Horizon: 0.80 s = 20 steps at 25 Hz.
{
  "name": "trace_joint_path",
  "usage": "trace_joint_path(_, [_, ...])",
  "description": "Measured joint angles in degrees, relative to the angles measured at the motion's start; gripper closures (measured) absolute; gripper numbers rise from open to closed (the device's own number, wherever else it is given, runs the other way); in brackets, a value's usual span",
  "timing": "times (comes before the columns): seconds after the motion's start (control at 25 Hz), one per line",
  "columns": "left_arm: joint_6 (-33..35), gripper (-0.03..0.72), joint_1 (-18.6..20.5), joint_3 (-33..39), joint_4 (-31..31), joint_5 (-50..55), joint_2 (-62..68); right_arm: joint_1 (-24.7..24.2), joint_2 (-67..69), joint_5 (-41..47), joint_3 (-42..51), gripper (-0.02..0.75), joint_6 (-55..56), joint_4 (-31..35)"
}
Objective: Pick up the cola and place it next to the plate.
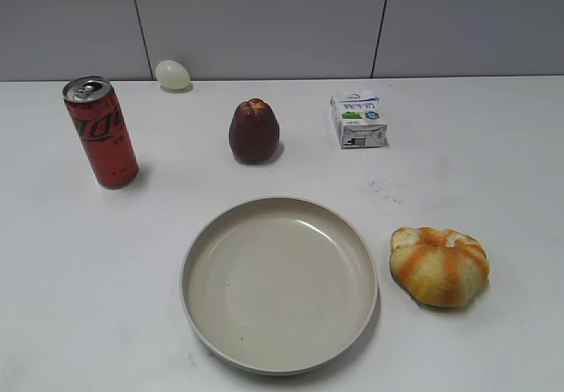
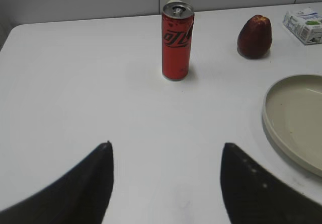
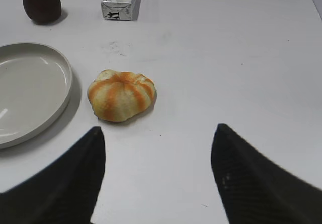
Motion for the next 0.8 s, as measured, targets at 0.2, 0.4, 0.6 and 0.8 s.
trace_joint_path(0.2, [0.0, 0.188, 0.0, 0.0, 0.0, 0.0, 0.0, 0.0, 0.0, 0.0, 0.0, 0.206, 0.0, 0.0])
trace_joint_path(0.4, [0.0, 0.188, 0.0, 0.0, 0.0, 0.0, 0.0, 0.0, 0.0, 0.0, 0.0, 0.206, 0.0, 0.0])
trace_joint_path(0.6, [0.0, 0.188, 0.0, 0.0, 0.0, 0.0, 0.0, 0.0, 0.0, 0.0, 0.0, 0.206, 0.0, 0.0])
trace_joint_path(0.8, [0.0, 0.188, 0.0, 0.0, 0.0, 0.0, 0.0, 0.0, 0.0, 0.0, 0.0, 0.206, 0.0, 0.0])
